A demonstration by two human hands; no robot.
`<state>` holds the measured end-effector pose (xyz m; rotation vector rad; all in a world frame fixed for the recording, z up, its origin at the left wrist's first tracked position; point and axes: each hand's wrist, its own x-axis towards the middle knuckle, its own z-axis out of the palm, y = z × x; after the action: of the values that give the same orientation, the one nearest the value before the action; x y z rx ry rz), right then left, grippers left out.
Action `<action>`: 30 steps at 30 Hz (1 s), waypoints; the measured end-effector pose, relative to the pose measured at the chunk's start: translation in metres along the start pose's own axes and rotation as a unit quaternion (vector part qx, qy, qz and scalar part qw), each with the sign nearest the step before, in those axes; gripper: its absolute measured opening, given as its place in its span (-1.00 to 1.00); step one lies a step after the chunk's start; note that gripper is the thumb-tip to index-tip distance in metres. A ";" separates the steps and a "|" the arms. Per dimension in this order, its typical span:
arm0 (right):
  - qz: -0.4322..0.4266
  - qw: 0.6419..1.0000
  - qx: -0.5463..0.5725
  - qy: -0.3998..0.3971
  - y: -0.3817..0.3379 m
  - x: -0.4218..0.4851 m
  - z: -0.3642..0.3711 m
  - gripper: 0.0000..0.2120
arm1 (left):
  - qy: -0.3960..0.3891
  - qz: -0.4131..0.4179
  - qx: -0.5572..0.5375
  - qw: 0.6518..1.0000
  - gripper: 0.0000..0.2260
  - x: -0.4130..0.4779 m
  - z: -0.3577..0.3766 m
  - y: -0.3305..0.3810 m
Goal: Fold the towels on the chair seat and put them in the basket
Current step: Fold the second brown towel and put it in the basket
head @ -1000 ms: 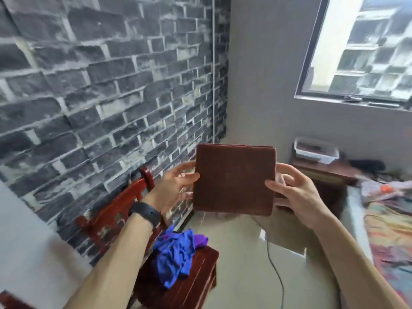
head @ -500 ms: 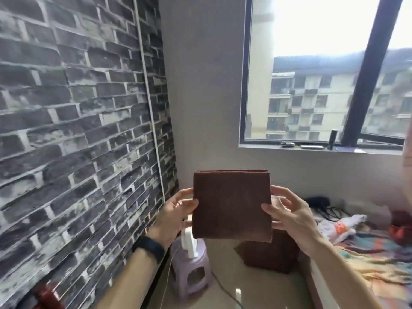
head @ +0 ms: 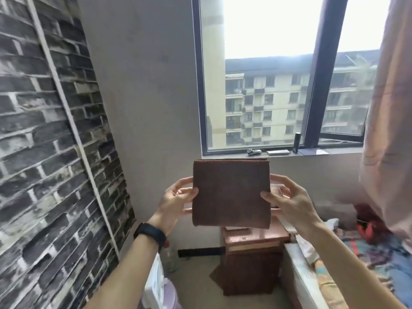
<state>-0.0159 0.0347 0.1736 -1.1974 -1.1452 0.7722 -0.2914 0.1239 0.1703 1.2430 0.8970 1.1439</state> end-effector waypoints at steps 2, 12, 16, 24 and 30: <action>-0.004 1.000 -0.013 0.009 0.007 0.029 -0.008 -0.61 | -0.006 -0.005 0.002 1.000 -0.76 0.038 0.011 -0.006; 0.004 1.000 -0.014 0.015 0.073 0.219 -0.074 -0.67 | -0.010 -0.019 0.010 1.000 -0.73 0.241 0.092 -0.051; 0.025 0.999 -0.024 0.001 0.098 0.294 -0.100 -0.66 | 0.010 -0.041 0.011 0.999 -0.74 0.312 0.122 -0.066; 0.091 0.996 -0.014 -0.021 0.181 0.386 -0.117 -0.66 | 0.028 -0.088 0.039 0.995 -0.77 0.402 0.143 -0.119; 0.223 0.974 0.008 -0.038 0.299 0.420 -0.105 -0.65 | 0.032 -0.203 0.046 0.977 -0.77 0.444 0.124 -0.222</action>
<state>0.2352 0.4615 -0.0030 -1.4434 -0.9354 1.1715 -0.0361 0.5341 0.0029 1.0371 1.2010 0.8248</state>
